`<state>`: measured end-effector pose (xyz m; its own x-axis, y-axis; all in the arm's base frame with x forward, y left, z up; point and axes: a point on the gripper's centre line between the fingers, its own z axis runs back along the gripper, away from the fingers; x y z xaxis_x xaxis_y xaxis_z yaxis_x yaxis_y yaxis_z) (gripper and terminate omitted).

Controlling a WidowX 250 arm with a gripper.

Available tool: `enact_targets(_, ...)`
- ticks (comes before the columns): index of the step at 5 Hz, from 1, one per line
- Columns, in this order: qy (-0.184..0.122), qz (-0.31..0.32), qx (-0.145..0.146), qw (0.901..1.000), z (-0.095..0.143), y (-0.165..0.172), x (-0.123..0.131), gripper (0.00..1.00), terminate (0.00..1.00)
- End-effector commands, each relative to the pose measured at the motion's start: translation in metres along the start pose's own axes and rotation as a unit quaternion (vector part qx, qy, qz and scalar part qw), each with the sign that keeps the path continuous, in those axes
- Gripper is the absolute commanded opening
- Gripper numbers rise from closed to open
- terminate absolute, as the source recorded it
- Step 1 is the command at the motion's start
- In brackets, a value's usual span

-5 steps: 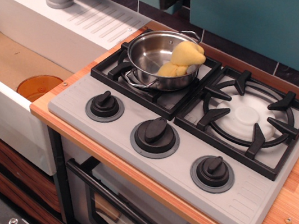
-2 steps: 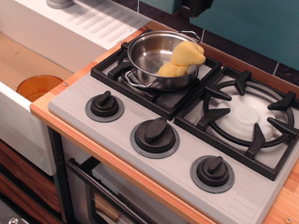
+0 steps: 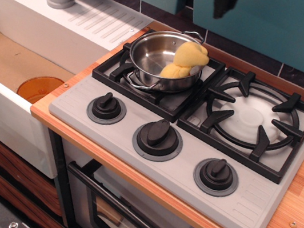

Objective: Put pan on stove and put stuffedduck in pan

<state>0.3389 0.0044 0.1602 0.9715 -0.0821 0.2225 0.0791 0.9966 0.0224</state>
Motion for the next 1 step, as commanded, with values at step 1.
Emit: enact_targets(1, -0.023, -0.004, -0.017, 0.9996, 0.0042, -0.0025, 0.0159, 1.00, 1.00)
